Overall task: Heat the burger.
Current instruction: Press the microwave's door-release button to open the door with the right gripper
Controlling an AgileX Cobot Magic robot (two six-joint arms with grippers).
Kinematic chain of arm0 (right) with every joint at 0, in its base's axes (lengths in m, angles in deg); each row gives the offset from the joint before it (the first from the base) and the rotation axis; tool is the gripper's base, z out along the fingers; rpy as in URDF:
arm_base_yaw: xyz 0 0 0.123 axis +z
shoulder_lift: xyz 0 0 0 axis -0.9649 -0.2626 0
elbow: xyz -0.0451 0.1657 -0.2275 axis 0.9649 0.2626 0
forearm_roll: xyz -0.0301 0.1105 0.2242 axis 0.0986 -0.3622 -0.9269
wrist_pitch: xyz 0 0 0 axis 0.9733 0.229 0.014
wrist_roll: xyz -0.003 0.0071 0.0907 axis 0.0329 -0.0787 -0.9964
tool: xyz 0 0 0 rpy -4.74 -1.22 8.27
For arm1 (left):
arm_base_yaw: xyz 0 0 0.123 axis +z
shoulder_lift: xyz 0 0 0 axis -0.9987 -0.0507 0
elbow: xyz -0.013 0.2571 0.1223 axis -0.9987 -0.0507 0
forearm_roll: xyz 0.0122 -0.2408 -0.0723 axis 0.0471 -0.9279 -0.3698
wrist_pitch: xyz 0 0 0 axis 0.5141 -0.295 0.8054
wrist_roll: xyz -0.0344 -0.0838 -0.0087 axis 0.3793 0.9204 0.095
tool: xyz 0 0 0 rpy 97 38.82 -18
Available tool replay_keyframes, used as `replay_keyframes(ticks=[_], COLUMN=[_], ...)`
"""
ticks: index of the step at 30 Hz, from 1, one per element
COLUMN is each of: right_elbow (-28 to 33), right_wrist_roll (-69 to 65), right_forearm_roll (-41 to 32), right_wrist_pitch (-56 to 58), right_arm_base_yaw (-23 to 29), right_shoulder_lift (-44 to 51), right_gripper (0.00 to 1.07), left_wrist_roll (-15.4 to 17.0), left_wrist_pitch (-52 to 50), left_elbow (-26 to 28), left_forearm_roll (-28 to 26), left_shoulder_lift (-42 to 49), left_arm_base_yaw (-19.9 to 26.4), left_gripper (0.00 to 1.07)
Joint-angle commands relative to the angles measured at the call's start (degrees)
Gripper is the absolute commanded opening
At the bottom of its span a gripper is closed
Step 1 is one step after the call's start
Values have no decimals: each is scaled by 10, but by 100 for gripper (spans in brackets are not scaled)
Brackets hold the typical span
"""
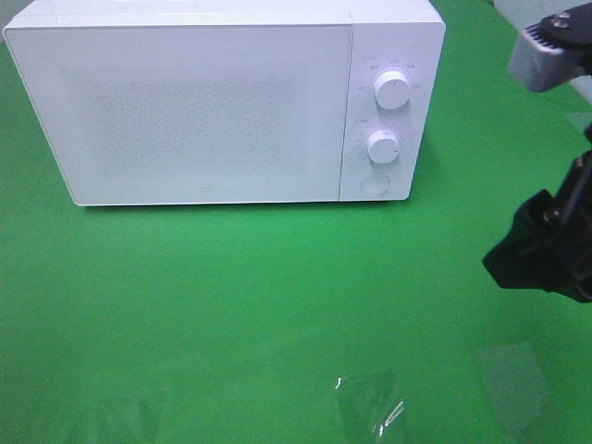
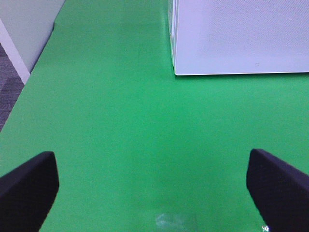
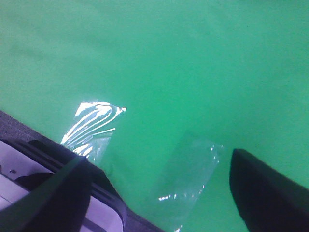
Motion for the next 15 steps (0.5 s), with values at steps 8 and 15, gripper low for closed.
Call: replay_keyframes(ticks=[8,15], right_elbow=[25,93], right_wrist_roll=[6,-3], right_forearm_roll=[3,3], right_wrist_pitch=[45,40], right_arm_base_yaw=[-2,-3], right_shoulder_lift=[123,195], right_gripper=[75,75], left_wrist_roll=[2,2], left_wrist_pitch=[-1,-1], left_elbow=[-2,-2], left_forearm_roll=[-3,-3], left_shoulder_lift=[10,10], left_arm_base_yaw=[1,1], left_gripper=[98,98])
